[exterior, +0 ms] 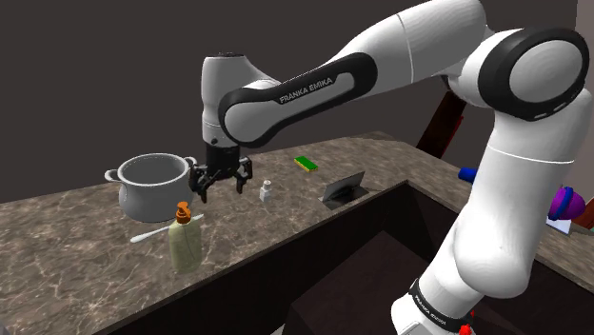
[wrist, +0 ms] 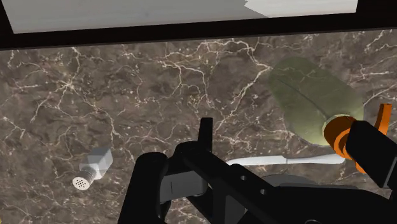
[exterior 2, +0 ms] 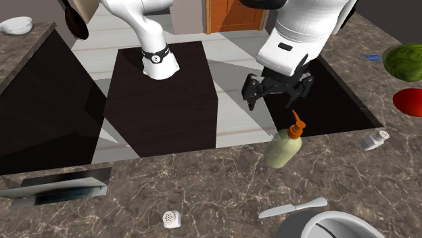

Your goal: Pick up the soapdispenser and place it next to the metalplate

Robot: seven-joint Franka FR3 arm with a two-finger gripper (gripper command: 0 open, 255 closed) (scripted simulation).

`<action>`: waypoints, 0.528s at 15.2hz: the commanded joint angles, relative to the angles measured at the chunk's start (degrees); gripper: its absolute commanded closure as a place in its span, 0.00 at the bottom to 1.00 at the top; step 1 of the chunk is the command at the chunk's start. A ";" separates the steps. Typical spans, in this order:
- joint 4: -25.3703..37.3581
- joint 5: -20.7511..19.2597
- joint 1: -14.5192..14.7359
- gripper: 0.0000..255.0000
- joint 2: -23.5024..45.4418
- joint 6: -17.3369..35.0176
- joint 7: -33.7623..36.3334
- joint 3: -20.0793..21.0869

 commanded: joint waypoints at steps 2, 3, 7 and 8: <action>5.92 -2.66 2.26 0.00 5.98 0.34 3.10 0.21; 8.15 -3.53 3.11 0.00 8.05 0.28 3.98 0.14; 16.33 -6.16 6.23 0.00 15.08 -0.46 6.48 -0.35; 16.09 -6.33 6.31 0.00 15.45 0.13 6.58 -0.47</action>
